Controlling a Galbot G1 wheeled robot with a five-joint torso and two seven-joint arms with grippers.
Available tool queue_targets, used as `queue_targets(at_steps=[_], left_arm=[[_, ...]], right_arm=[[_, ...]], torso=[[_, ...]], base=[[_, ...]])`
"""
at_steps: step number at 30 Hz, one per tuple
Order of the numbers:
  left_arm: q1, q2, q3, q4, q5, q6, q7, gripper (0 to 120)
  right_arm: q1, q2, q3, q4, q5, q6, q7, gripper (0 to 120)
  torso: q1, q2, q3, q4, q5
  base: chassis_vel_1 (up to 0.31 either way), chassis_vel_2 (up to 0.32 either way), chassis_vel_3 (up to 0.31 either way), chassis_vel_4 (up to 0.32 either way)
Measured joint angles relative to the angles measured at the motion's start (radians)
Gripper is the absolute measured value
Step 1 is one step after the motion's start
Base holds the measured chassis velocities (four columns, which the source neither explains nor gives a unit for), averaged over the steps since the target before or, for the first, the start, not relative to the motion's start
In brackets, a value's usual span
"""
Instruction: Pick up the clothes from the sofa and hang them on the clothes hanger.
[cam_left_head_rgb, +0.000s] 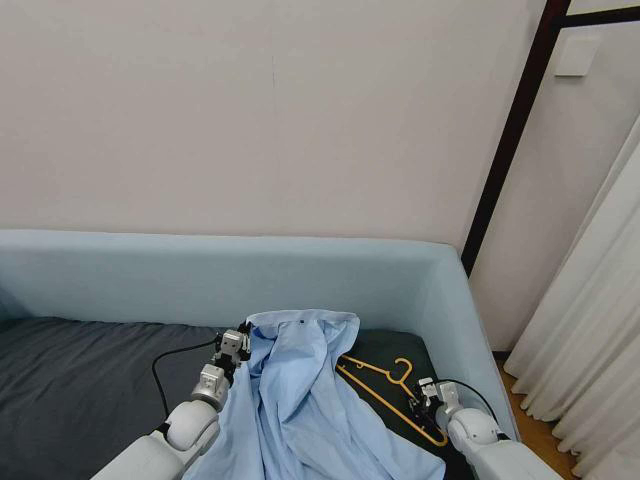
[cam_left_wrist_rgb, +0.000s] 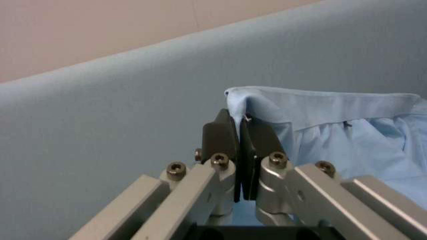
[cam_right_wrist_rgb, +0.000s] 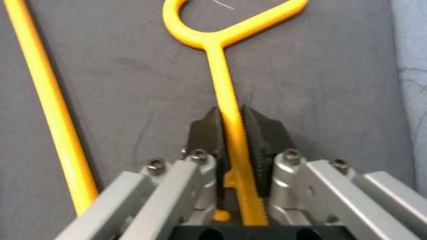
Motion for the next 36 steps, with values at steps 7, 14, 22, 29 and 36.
queue_targets(at_steps=[7,14,22,29,36], left_arm=[[0.003,0.004,0.000,-0.008,0.000,0.002,0.000,0],[0.004,0.008,-0.001,-0.014,0.000,0.003,-0.001,0],[0.003,0.011,-0.018,-0.007,-0.002,0.001,-0.001,0],[0.012,0.022,-0.017,-0.018,-0.003,-0.001,0.000,0],[-0.008,0.026,0.012,-0.041,-0.019,0.011,-0.003,0]], right_arm=[[-0.003,0.002,0.007,0.009,0.014,-0.020,0.008,4],[-0.012,-0.006,0.025,0.039,0.024,-0.020,0.065,4],[-0.025,-0.039,0.076,0.174,0.177,-0.018,0.125,4],[-0.045,-0.083,0.095,0.362,0.203,-0.001,0.185,4],[-0.131,-0.156,0.107,0.518,-0.011,0.067,0.207,4]], torso=[[0.000,0.000,0.000,0.0000,0.0000],[0.000,0.000,0.000,-0.0004,0.0003],[0.000,0.000,0.000,-0.0001,-0.0001],[0.000,0.000,0.000,0.0001,0.0000],[0.000,0.000,0.000,0.0000,-0.0001]], base=[[0.000,0.000,0.000,0.000],[0.000,0.000,0.000,0.000],[0.000,0.000,0.000,0.000],[0.000,0.000,0.000,0.000],[0.000,0.000,0.000,0.000]])
